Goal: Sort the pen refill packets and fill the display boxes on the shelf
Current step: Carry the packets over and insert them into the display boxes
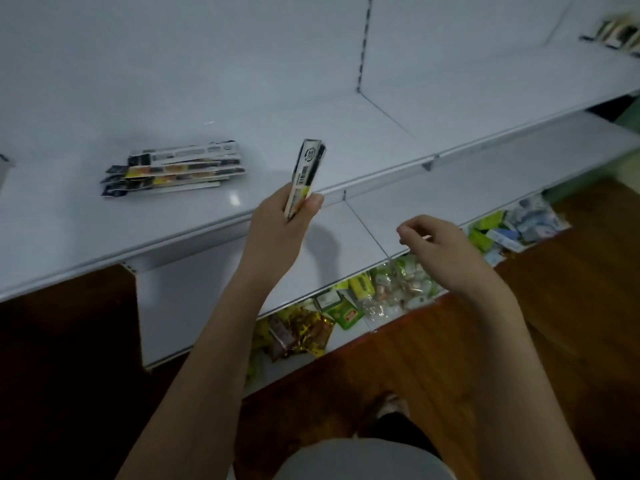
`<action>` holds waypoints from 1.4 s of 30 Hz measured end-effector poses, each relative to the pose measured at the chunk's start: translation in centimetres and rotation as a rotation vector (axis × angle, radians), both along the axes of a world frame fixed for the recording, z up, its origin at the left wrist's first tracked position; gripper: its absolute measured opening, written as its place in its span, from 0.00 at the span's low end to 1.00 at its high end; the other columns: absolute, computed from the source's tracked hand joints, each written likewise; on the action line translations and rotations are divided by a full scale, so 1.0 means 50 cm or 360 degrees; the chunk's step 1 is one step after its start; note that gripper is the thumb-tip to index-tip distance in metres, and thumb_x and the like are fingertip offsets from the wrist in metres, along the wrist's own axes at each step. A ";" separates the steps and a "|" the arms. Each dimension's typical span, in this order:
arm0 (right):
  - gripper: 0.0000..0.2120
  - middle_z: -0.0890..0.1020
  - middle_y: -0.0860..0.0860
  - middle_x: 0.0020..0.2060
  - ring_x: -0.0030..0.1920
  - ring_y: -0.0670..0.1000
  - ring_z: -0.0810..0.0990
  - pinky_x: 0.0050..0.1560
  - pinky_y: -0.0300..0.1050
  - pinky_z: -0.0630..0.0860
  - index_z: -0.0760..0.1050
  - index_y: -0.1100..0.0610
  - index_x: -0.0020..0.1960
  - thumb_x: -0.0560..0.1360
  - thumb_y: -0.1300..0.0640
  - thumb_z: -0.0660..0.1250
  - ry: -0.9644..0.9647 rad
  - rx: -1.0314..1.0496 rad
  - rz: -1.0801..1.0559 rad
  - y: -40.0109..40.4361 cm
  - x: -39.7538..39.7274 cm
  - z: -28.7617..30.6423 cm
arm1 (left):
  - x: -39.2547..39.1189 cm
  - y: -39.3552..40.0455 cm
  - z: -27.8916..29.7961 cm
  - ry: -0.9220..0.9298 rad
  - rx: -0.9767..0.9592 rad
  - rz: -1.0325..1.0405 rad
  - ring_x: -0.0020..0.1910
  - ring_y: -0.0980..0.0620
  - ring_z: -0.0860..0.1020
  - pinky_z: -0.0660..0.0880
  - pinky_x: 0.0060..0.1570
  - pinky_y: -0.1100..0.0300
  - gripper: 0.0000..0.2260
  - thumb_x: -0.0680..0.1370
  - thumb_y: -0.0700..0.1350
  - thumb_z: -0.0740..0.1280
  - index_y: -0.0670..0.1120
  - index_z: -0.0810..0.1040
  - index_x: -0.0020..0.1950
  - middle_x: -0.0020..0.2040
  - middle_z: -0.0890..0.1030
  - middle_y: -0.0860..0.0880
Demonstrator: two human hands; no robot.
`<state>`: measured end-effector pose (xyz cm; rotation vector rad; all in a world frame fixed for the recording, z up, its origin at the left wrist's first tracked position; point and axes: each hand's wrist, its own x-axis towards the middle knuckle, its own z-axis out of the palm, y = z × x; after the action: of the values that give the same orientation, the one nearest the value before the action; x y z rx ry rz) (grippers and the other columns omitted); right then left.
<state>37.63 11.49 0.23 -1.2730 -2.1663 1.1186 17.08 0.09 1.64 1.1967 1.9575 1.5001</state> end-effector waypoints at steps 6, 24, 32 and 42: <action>0.11 0.80 0.48 0.48 0.43 0.43 0.75 0.40 0.43 0.71 0.78 0.52 0.56 0.82 0.49 0.60 -0.0313 -0.0030 -0.0322 -0.001 0.247 -0.046 | 0.180 0.109 -0.067 -0.0282 -0.0146 -0.0295 0.23 0.57 0.63 0.61 0.23 0.64 0.11 0.82 0.52 0.61 0.48 0.73 0.43 0.26 0.67 0.56; 0.14 0.78 0.47 0.55 0.54 0.51 0.77 0.56 0.52 0.78 0.76 0.49 0.61 0.82 0.44 0.59 -0.0553 -0.0491 -0.0911 0.142 0.906 -0.100 | 0.805 0.485 -0.108 -0.0206 -0.0141 -0.0990 0.31 0.48 0.76 0.77 0.32 0.56 0.11 0.85 0.50 0.59 0.45 0.74 0.50 0.37 0.76 0.47; 0.14 0.77 0.47 0.55 0.52 0.50 0.77 0.55 0.50 0.78 0.74 0.48 0.62 0.82 0.44 0.59 -0.0609 -0.0587 -0.0872 0.361 1.026 -0.127 | 0.953 0.728 -0.167 -0.0292 -0.0273 -0.0975 0.26 0.57 0.66 0.67 0.25 0.66 0.11 0.85 0.50 0.58 0.43 0.70 0.50 0.33 0.68 0.49; 0.12 0.76 0.48 0.53 0.45 0.46 0.76 0.47 0.48 0.77 0.73 0.49 0.62 0.83 0.46 0.58 -0.0677 -0.0571 -0.1045 0.699 1.231 -0.070 | 1.193 1.120 -0.156 -0.0561 -0.0322 -0.1280 0.28 0.55 0.66 0.66 0.29 0.58 0.05 0.84 0.50 0.60 0.51 0.72 0.51 0.36 0.71 0.50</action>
<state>99.18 46.45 -3.26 -2.3370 -1.5944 1.0303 76.73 56.08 -6.15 1.2942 1.1423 0.9710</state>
